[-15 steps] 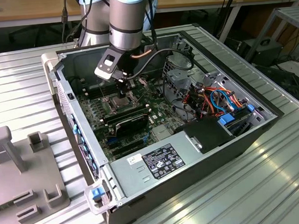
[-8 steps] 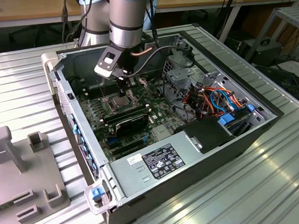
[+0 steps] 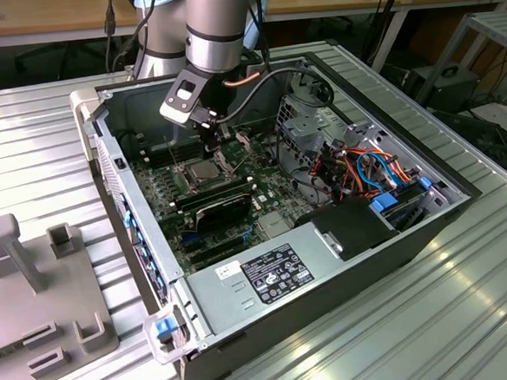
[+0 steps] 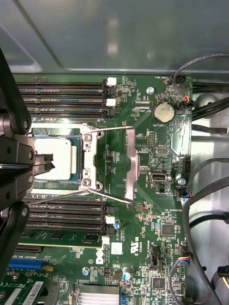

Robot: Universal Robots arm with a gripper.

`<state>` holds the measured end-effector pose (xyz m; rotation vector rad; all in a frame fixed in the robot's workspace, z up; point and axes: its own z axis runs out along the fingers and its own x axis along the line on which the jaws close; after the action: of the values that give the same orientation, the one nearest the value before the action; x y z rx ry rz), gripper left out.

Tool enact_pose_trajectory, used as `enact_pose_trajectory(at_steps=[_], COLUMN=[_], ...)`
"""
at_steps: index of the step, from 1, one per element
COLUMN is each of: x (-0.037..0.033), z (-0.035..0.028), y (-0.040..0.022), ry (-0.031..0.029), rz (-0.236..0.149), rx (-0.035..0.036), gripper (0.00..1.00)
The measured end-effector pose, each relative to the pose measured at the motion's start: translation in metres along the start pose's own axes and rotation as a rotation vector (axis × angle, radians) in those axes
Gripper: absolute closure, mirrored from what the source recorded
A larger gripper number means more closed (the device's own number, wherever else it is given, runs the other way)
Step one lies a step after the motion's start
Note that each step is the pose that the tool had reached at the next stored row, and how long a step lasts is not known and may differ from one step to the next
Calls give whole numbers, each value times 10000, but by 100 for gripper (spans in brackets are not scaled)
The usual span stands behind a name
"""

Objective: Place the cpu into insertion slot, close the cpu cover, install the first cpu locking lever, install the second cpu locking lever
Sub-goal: 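Close the cpu cover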

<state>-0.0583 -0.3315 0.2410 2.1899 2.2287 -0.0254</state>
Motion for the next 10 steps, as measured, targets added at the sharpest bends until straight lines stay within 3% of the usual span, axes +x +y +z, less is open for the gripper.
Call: enact_pose_trajectory(at_steps=[5,10], x=[-1,-2], z=[-2,0], y=[19,121], ry=[-3,-1], rz=[0,-1], rx=[2,0], gripper=[89,89])
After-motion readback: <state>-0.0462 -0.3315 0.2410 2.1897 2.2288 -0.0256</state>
